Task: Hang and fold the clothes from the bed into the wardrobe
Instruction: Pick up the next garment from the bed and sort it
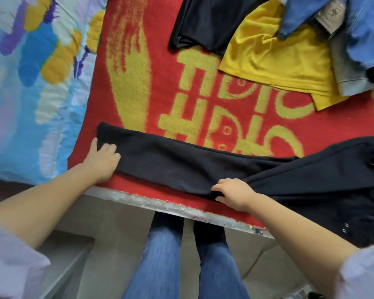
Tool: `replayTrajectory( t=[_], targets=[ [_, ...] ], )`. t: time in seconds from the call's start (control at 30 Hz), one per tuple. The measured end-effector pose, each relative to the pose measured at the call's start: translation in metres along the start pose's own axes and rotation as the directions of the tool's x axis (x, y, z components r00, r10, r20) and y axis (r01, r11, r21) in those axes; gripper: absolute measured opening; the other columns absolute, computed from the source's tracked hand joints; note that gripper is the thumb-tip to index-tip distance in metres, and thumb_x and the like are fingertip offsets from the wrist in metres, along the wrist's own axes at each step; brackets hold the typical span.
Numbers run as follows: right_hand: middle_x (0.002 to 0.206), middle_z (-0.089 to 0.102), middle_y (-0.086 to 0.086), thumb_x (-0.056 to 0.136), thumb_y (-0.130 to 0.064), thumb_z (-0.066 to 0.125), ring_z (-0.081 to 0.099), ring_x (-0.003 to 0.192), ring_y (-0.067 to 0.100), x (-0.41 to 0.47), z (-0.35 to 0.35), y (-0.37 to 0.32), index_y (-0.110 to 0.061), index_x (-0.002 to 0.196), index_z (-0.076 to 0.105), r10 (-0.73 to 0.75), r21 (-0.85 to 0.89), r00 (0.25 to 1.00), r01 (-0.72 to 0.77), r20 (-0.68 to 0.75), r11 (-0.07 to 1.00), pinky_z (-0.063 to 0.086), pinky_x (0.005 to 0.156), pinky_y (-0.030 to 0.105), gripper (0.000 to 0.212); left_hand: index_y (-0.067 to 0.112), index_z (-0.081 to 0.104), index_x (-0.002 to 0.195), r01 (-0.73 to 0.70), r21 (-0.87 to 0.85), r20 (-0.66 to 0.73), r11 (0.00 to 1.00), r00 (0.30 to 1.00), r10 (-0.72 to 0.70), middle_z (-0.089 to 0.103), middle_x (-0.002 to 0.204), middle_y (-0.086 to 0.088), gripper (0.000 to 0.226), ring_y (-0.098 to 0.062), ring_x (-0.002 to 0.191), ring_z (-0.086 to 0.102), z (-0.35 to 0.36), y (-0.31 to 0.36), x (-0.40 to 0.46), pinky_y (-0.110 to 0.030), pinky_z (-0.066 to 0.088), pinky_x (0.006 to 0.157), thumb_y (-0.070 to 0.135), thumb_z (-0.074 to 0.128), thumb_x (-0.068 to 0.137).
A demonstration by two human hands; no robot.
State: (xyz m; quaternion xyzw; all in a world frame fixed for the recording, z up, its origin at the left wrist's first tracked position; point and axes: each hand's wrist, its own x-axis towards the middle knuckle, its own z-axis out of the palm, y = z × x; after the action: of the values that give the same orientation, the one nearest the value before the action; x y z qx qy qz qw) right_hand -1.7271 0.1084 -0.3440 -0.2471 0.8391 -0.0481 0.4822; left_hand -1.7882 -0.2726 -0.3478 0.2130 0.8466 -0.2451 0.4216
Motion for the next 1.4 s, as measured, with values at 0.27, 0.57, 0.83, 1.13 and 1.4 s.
replayTrajectory(
  t=[0.27,0.57,0.83,1.13,1.4],
  targets=[
    [0.137,0.048,0.008,0.094,-0.01,0.04,0.043,0.126,0.03,-0.06,-0.051,0.135,-0.023,0.142,0.04,0.298,0.061,0.943,-0.292,-0.147,0.954,0.033,0.105,0.041,0.05,0.015,0.056,0.107,-0.274,-0.351,-0.132,0.895,0.961,0.242,0.061,0.116,-0.007,0.021,-0.027,0.105,0.058,-0.151,0.127,0.019,-0.033,0.044,0.079,0.021,0.039,0.097],
    [0.155,0.024,0.01,0.087,-0.004,0.046,0.024,0.141,0.03,-0.171,-0.027,0.367,-0.018,0.15,0.026,0.614,0.173,0.748,-0.589,-0.252,0.789,0.031,0.11,0.049,0.067,0.02,0.039,0.14,-0.262,-0.818,-0.213,0.512,0.965,0.152,0.053,0.131,-0.004,0.05,-0.025,0.118,0.052,-0.266,0.364,0.054,-0.036,0.043,0.095,0.034,0.054,0.094],
    [0.134,0.049,0.015,0.084,-0.016,0.057,0.045,0.125,0.033,-0.168,-0.006,0.426,-0.013,0.134,0.039,0.503,0.088,0.816,-0.5,-0.286,0.861,0.037,0.095,0.044,0.053,0.014,0.05,0.1,-0.27,-0.701,-0.48,0.66,0.863,-0.157,0.051,0.092,0.0,0.011,-0.028,0.092,0.054,-0.28,0.419,0.055,-0.038,0.041,0.071,0.018,0.056,0.092],
    [0.076,0.057,0.016,0.069,-0.021,0.051,0.059,0.068,0.037,-0.298,0.039,0.395,-0.005,0.089,0.055,0.01,-0.115,0.548,-0.194,-0.836,0.974,0.045,0.055,0.039,0.025,0.003,0.054,0.082,-0.329,-0.522,-0.769,0.787,0.581,-0.267,0.053,0.08,-0.014,0.028,-0.036,0.073,0.052,-0.287,0.432,0.001,-0.038,0.033,0.065,-0.006,0.071,0.063],
    [0.079,0.063,0.0,0.074,-0.022,0.076,0.066,0.074,0.025,-0.318,0.226,0.37,-0.018,0.096,0.065,0.193,0.136,0.868,-0.147,-0.457,0.98,0.047,0.06,0.031,0.025,0.014,0.057,0.091,-0.241,-0.353,-0.463,0.904,0.885,0.055,0.056,0.095,-0.008,0.05,-0.03,0.08,0.059,-0.154,0.496,-0.014,-0.037,0.042,0.071,0.011,0.084,0.049]
  ],
)
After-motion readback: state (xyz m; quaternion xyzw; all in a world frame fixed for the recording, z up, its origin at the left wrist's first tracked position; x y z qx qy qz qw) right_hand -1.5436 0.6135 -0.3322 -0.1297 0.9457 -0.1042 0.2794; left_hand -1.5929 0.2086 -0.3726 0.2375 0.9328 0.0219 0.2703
